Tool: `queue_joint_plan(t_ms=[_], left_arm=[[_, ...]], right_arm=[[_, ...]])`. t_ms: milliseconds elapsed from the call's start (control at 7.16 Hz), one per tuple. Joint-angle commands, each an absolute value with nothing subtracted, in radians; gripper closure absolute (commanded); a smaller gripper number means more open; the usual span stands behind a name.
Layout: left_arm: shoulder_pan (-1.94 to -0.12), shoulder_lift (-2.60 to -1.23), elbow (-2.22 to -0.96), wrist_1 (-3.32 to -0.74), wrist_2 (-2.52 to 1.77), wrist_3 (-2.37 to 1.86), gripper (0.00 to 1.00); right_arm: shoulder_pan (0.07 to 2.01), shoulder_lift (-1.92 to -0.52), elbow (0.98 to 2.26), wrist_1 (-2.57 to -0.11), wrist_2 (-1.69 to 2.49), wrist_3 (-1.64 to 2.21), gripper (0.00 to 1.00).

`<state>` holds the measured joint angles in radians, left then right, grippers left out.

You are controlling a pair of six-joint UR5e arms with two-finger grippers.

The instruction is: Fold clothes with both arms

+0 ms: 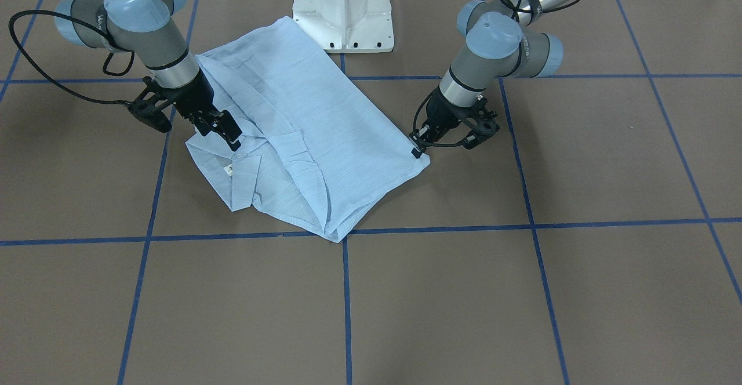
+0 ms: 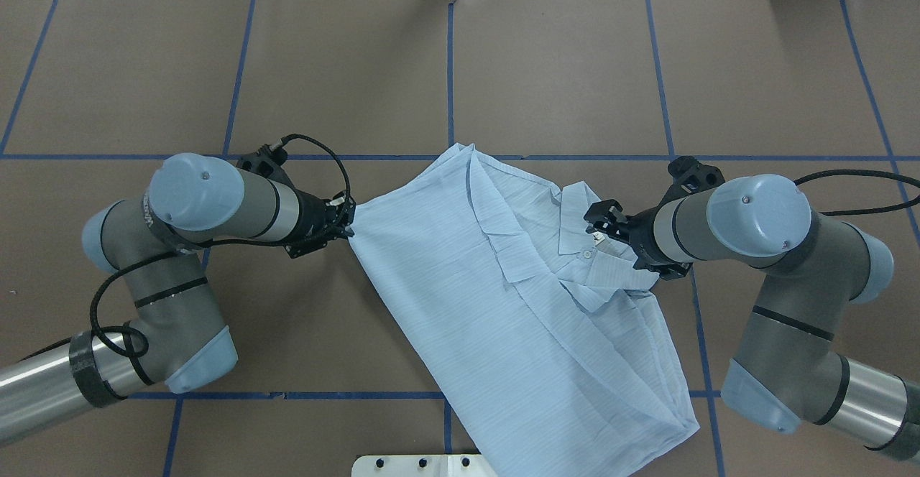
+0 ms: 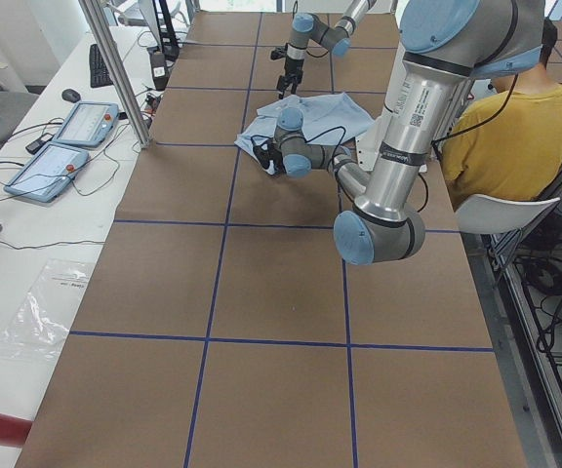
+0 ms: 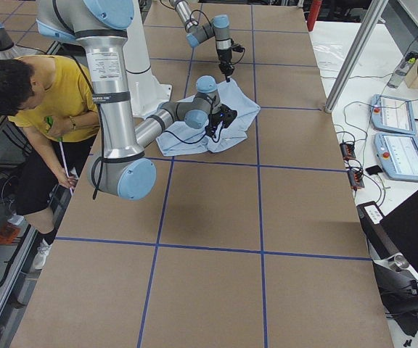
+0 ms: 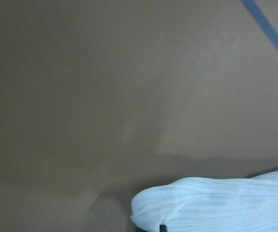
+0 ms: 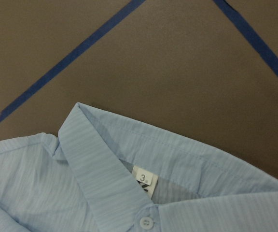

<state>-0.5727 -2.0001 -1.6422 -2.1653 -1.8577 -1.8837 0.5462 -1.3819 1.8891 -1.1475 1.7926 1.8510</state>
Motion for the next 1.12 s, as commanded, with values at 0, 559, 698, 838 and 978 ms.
queue_joint_plan(t_ms=[0, 559, 698, 838, 978], left_arm=[[-0.691, -2.078, -1.533, -2.187, -1.853, -1.757, 1.00], [-0.779, -2.369, -0.972, -2.614, -1.760, -1.663, 1.00], [-0.779, -2.431, -0.887, -2.640, -1.744, -1.658, 1.00], [-0.779, -2.448, -0.843, -2.657, -1.724, -1.652, 0.99], [-0.782, -2.444, -0.842, -2.655, -1.724, -1.632, 0.58]], right_arm=[[0.546, -1.382, 1.893, -1.141, 1.790, 1.850, 0.00], [0.575, -1.353, 1.916, -1.140, 1.781, 1.851, 0.00], [0.575, -1.345, 1.920, -1.141, 1.781, 1.853, 0.00], [0.572, -1.342, 1.924, -1.143, 1.784, 1.853, 0.00], [0.571, -1.307, 1.916, -1.156, 1.783, 1.855, 0.00]])
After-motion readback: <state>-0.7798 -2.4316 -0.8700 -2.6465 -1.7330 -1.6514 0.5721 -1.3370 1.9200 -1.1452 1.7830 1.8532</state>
